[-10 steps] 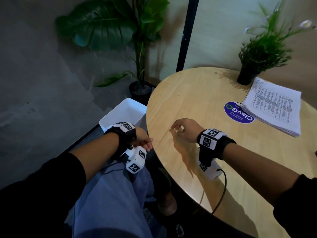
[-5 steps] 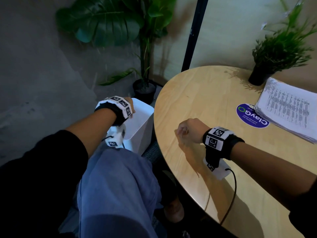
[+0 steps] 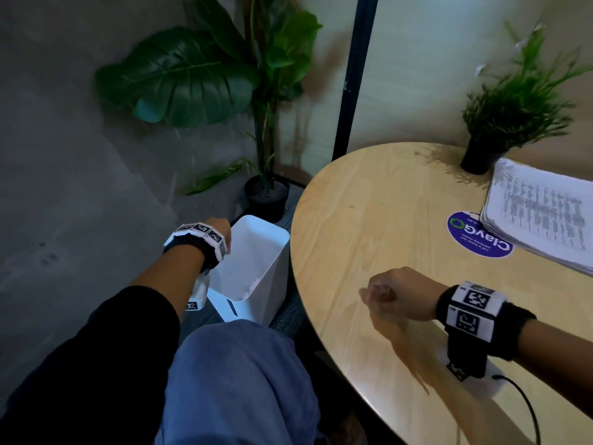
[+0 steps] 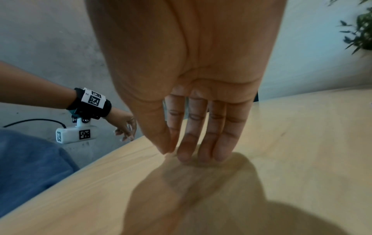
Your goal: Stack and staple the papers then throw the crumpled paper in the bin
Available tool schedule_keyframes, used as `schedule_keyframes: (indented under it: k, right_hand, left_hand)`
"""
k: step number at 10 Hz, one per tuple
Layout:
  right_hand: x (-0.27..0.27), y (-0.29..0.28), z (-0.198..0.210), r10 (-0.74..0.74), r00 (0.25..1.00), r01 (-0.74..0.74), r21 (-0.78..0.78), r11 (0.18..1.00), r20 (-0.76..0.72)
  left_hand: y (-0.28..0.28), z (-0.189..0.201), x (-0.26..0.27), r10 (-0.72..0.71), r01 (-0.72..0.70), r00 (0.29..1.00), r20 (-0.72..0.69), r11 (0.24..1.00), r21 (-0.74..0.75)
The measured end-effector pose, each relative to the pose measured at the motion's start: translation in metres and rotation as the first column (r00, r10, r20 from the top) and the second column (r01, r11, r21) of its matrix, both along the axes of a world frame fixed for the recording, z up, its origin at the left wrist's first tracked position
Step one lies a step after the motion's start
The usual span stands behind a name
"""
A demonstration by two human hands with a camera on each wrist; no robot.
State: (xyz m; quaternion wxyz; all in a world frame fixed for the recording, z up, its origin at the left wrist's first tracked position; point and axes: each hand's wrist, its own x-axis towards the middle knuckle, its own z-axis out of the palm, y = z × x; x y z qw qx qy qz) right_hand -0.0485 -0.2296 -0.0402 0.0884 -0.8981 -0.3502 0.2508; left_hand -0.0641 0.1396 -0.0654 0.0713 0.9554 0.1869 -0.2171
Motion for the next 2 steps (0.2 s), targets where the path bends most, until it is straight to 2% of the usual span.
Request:
schedule_keyframes:
  k: [1, 2]
  right_hand:
    - [-0.01, -0.021, 0.014, -0.014, 1.0, 0.015, -0.045, 0.999, 0.028]
    - [-0.021, -0.049, 0.033, -0.092, 0.994, 0.091, 0.029, 0.995, 0.059]
  left_hand:
    - [-0.003, 0.008, -0.002, 0.049, -0.05, 0.999, 0.016, 0.996, 0.079]
    - [0.005, 0.025, -0.007, 0.08, -0.096, 0.982, 0.172, 0.991, 0.088]
